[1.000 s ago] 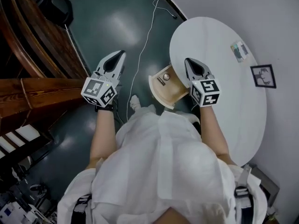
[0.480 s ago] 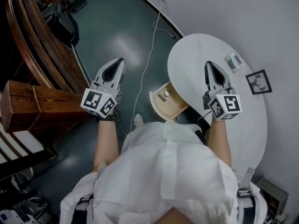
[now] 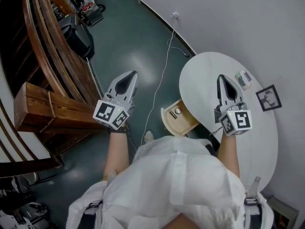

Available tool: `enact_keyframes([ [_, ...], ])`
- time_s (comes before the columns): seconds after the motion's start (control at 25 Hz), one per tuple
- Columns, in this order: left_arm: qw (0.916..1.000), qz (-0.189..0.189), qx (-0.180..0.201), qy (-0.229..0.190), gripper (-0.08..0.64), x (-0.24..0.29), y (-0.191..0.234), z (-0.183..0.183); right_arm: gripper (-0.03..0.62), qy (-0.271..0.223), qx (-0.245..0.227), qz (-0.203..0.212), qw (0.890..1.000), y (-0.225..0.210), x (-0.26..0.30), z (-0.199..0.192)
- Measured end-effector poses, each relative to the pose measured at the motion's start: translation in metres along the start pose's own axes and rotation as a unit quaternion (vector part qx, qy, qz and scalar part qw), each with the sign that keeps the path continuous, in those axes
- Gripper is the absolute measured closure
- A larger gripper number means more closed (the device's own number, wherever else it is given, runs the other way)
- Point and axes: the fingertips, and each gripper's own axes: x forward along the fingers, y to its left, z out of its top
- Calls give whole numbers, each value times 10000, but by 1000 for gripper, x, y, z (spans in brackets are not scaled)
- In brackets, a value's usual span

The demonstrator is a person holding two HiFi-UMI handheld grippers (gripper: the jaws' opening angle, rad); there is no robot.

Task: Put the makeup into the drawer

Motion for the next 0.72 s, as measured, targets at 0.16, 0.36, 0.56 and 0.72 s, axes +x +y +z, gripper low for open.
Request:
enact_keyframes([
  [0.16,10000,31,11,8,535,-2,-3,-1,583,-15,72,10,10000,0,-3,1],
  [0.36,10000,39,23,36,535,-2,-7,0,583,-8,65,70,10000,-2,-3,1],
  [0.56,10000,5,20,42,535,-1,-9,-1,583,35,43,141,9999,-1,-2,-3],
  [0.72,10000,-17,60,51,535,-1,-14,-4,583,103,90,168,9998,-3,-4,-8],
])
